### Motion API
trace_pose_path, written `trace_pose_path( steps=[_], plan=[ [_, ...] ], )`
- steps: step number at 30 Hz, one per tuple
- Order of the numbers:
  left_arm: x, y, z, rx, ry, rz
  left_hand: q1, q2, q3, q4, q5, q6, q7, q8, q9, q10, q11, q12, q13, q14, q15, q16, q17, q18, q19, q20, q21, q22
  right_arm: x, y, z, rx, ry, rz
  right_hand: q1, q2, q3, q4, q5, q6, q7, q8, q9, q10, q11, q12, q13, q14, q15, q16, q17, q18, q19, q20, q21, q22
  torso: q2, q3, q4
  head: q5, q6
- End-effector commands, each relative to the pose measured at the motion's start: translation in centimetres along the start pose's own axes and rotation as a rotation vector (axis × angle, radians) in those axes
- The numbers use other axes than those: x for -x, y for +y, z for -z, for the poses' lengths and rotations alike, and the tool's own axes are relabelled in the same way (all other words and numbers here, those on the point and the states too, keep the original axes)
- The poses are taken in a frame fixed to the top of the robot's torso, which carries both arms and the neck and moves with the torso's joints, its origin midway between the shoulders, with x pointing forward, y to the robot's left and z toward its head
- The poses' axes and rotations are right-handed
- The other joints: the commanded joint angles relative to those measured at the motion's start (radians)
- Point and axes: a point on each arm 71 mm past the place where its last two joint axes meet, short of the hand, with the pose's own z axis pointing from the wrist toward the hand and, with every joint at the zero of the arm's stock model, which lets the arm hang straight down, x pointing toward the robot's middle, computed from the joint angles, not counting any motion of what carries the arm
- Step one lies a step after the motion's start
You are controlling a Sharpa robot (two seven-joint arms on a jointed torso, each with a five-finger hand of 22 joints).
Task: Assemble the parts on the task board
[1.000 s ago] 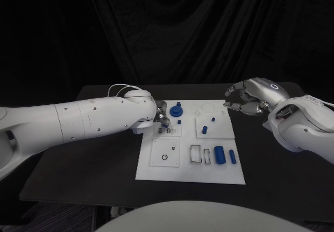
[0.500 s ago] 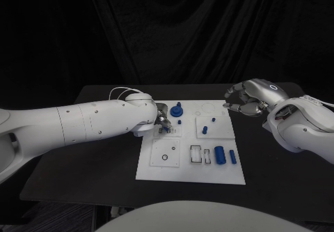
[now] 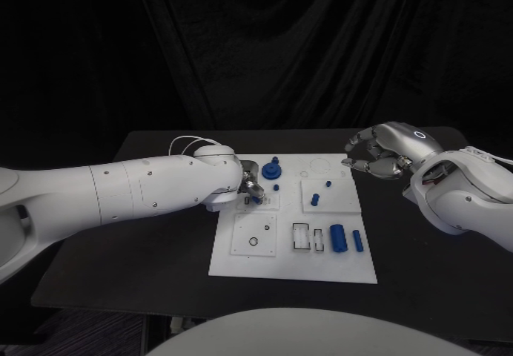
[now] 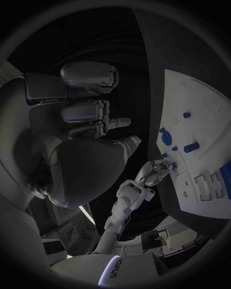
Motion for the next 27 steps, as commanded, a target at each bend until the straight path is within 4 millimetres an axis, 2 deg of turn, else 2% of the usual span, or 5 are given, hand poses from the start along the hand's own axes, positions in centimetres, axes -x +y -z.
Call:
trace_pose_path(
  steps=[1, 5, 7, 15, 27],
  plan=[
    [-0.11, -0.25, -0.04, -0.020, -0.010, 0.008, -0.006, 0.006, 0.029, -0.032, -0.007, 0.090, -0.084, -0.004, 0.004, 0.108, -0.008, 0.004, 0.263, 0.105, -0.005, 0.003, 0.263, -0.003, 0.018, -0.009, -0.004, 0.182, -0.14, -0.07, 0.01, -0.010, 0.011, -0.001, -0.001, 0.011, 0.000, 0.008, 0.005, 0.009, 0.000, 0.005, -0.002, 0.104, 0.009, 0.003, 0.263, 0.104, 0.008, 0.003, 0.263, 0.010, -0.002, 0.005, -0.004, 0.197, 0.001, 0.0003, -0.0001, -0.001, 0.000],
    [-0.25, -0.23, -0.14, -0.018, -0.009, 0.010, -0.013, 0.007, 0.025, -0.028, -0.011, 0.092, -0.085, -0.007, 0.007, 0.108, -0.009, 0.004, 0.263, 0.105, -0.005, 0.003, 0.263, -0.002, 0.017, -0.009, -0.005, 0.182, -0.19, -0.08, 0.01, -0.011, 0.015, 0.000, -0.001, 0.012, 0.001, 0.009, 0.005, 0.009, 0.000, 0.005, -0.002, 0.104, 0.010, 0.003, 0.263, 0.104, 0.008, 0.003, 0.263, 0.010, -0.003, 0.005, -0.006, 0.196, 0.002, -0.0001, 0.0013, -0.002, 0.000],
    [-0.32, -0.24, -0.19, -0.018, -0.010, 0.012, -0.025, 0.009, 0.018, -0.021, -0.030, 0.095, -0.087, -0.014, 0.011, 0.108, -0.010, 0.004, 0.263, 0.105, -0.007, 0.003, 0.263, -0.002, 0.017, -0.010, -0.006, 0.181, -0.23, -0.09, 0.00, -0.012, 0.018, 0.000, -0.001, 0.012, 0.001, 0.009, 0.005, 0.009, 0.000, 0.005, -0.002, 0.104, 0.010, 0.003, 0.263, 0.104, 0.008, 0.003, 0.263, 0.010, -0.003, 0.005, -0.006, 0.196, 0.002, -0.0003, 0.0014, -0.002, 0.000],
    [-0.54, -0.34, -0.37, -0.029, -0.018, 0.022, -0.028, 0.011, 0.017, -0.020, -0.037, 0.096, -0.088, -0.016, 0.013, 0.108, -0.011, 0.004, 0.263, 0.105, -0.007, 0.003, 0.263, -0.002, 0.015, -0.011, -0.009, 0.180, -0.32, -0.20, 0.01, -0.017, 0.027, 0.003, -0.001, 0.012, 0.001, 0.009, 0.005, 0.009, 0.000, 0.005, -0.002, 0.104, 0.010, 0.003, 0.263, 0.104, 0.008, 0.003, 0.263, 0.010, -0.002, 0.005, -0.004, 0.197, 0.003, -0.0013, 0.0020, 0.004, 0.000],
    [-0.80, -0.34, -0.41, -0.033, -0.014, 0.024, -0.035, 0.014, 0.013, -0.015, -0.051, 0.100, -0.089, -0.019, 0.019, 0.108, -0.012, 0.004, 0.263, 0.105, -0.008, 0.003, 0.263, 0.000, 0.012, -0.012, -0.013, 0.177, -0.44, -0.37, 0.05, -0.030, 0.043, -0.004, 0.000, 0.014, 0.001, 0.010, 0.004, 0.009, 0.000, 0.005, -0.003, 0.104, 0.010, 0.003, 0.263, 0.104, 0.008, 0.003, 0.263, 0.011, -0.005, 0.005, -0.010, 0.195, 0.000, -0.0006, 0.0019, 0.004, 0.000]
  ],
)
